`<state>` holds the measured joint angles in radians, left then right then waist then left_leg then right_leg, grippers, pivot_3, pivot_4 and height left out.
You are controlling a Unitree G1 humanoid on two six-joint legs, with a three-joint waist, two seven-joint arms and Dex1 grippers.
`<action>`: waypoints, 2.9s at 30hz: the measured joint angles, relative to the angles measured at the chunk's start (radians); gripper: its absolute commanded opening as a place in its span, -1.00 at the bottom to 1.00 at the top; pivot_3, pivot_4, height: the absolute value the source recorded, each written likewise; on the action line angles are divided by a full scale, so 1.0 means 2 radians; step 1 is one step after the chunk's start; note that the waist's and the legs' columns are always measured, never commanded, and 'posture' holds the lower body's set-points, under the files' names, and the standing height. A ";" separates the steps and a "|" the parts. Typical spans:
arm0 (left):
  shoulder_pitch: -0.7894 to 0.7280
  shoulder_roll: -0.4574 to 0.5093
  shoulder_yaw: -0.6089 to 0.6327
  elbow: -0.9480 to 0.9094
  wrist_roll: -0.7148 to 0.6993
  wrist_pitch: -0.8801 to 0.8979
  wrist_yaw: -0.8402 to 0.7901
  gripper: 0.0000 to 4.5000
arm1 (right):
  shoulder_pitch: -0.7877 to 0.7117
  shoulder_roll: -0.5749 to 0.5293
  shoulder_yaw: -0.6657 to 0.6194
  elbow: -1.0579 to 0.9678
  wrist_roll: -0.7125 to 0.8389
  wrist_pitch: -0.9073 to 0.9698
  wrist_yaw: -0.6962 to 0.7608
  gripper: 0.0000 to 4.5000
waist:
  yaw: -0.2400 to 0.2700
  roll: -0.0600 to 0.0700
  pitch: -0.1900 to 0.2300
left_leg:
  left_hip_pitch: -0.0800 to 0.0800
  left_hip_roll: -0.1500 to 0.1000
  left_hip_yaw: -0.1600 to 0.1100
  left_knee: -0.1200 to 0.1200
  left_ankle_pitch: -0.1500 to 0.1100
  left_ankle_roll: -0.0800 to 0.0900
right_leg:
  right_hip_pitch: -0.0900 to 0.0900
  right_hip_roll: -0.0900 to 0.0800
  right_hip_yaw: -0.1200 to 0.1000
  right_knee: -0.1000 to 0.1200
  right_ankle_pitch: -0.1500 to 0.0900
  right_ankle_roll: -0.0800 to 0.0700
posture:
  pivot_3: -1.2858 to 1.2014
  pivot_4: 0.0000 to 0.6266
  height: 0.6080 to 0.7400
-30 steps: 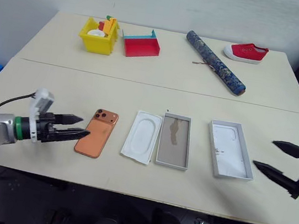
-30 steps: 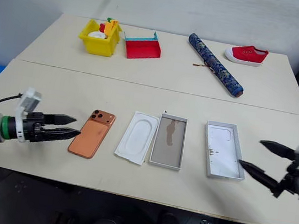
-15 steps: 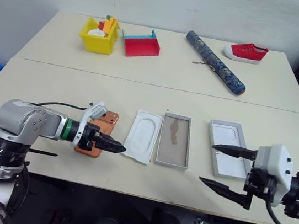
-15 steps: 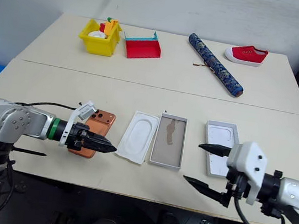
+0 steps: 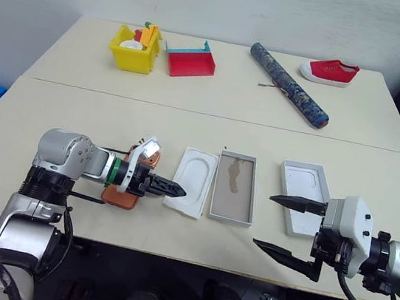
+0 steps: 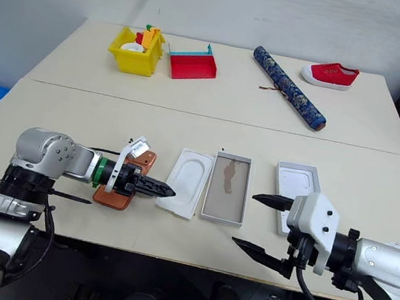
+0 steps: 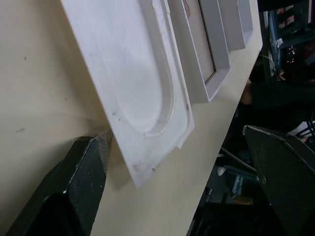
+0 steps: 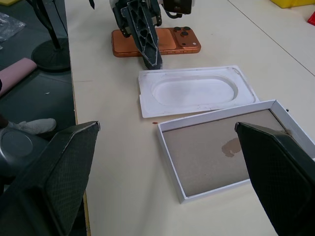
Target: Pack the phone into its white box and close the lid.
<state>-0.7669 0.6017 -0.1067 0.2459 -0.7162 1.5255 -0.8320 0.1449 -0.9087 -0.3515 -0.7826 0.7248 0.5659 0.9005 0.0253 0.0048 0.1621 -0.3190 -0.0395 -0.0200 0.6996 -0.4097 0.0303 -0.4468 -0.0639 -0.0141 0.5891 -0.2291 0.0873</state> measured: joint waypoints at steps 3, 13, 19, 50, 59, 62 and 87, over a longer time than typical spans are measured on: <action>-0.007 -0.008 -0.002 0.024 0.006 -0.004 -0.005 0.61 | 0.000 0.000 0.000 0.000 0.000 0.000 0.000 1.00 | 0.000 0.000 0.000 | 0.000 0.000 0.000 0.000 0.000 0.000 | 0.000 0.000 0.000 0.000 0.000 0.000 | 0.03 -0.52 1.00; -0.017 -0.040 -0.002 0.077 0.011 -0.010 -0.015 0.23 | 0.009 0.000 0.000 0.000 0.000 0.000 -0.006 1.00 | 0.000 0.000 0.000 | 0.000 0.000 0.000 0.000 0.000 0.000 | 0.000 0.000 0.000 0.000 0.000 0.000 | 0.03 -0.52 1.00; -0.016 -0.057 0.012 0.085 0.019 -0.008 0.002 -0.48 | 0.009 0.000 0.000 0.000 0.001 0.000 -0.012 1.00 | 0.001 0.000 0.000 | 0.000 0.000 0.000 0.000 0.000 0.000 | 0.000 0.000 0.000 0.000 0.000 0.000 | 0.03 -0.52 1.00; 0.056 0.124 0.105 -0.018 -0.093 0.044 -0.050 -1.00 | -0.141 0.009 0.246 0.188 -0.212 -0.098 0.040 0.16 | -0.004 -0.001 0.001 | -0.001 0.000 -0.001 0.000 0.000 -0.002 | -0.001 0.000 -0.001 0.000 0.000 0.000 | 0.03 -0.52 1.00; 0.077 0.118 0.112 -0.041 -0.102 0.044 -0.045 -1.00 | -0.160 0.027 0.277 0.256 -0.260 -0.163 0.064 -0.99 | -0.005 -0.001 0.001 | -0.001 0.000 -0.001 0.000 0.000 -0.002 | -0.001 0.000 -0.001 0.000 0.000 0.000 | 0.03 -0.52 1.00; 0.077 0.115 0.112 -0.049 -0.119 0.044 -0.038 -1.00 | -0.154 0.028 0.276 0.245 -0.258 -0.165 0.075 -0.99 | -0.005 -0.001 0.001 | -0.001 0.000 -0.001 0.000 0.000 -0.002 | -0.001 0.000 -0.001 0.000 0.000 0.000 | 0.03 -0.52 1.00; 0.032 -0.024 0.039 -0.033 -0.325 0.044 0.207 -1.00 | -0.049 0.020 0.258 0.114 -0.263 -0.127 0.049 0.67 | -0.001 -0.002 0.001 | -0.001 0.000 -0.001 0.000 0.001 -0.002 | 0.000 0.000 -0.001 0.000 0.000 0.000 | 0.03 -0.52 1.00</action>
<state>-0.7033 0.5540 -0.0281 0.1801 -1.3663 1.6136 -0.4181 0.0469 -0.8693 0.1646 -0.5552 0.1992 0.3122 0.9987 0.0233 0.0017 0.1639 -0.3201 -0.0394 -0.0226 0.7001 -0.4085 0.0263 -0.4477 -0.0641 -0.0165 0.5896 -0.2290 0.0873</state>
